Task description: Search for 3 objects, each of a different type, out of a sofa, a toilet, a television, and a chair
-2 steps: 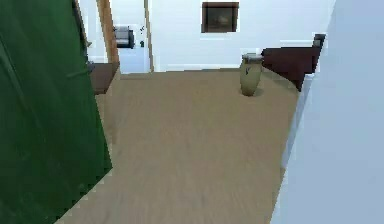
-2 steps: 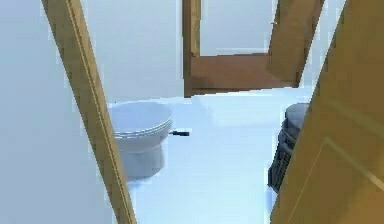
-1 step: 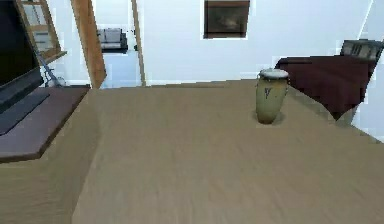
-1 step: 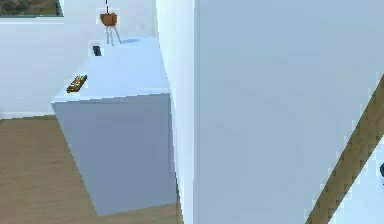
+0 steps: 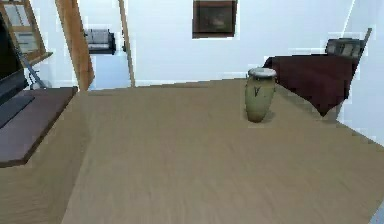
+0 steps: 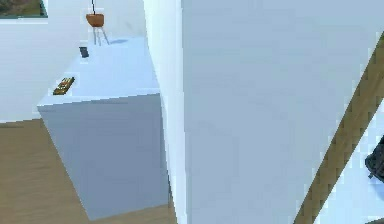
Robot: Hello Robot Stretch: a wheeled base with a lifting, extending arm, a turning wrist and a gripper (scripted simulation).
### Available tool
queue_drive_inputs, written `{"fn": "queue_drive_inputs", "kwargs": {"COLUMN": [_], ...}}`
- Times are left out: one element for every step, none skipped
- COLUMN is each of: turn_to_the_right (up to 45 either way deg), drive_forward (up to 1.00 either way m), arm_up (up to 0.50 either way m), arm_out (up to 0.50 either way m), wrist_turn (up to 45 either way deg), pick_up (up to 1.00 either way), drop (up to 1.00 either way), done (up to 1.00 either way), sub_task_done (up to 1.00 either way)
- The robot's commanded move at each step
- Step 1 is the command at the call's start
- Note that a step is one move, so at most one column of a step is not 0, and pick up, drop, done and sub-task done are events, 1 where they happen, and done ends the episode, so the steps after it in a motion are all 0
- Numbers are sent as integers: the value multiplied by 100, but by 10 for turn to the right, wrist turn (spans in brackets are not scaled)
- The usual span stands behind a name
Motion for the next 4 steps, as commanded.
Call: {"fn": "queue_drive_inputs", "kwargs": {"turn_to_the_right": [-450,-450,-120,0], "drive_forward": [0,0,0,5], "arm_up": [0,0,0,0], "arm_out": [0,0,0,0], "wrist_turn": [0,0,0,0], "pick_up": [0,0,0,0], "drop": [0,0,0,0], "done": [0,0,0,0], "sub_task_done": [0,0,0,0]}}
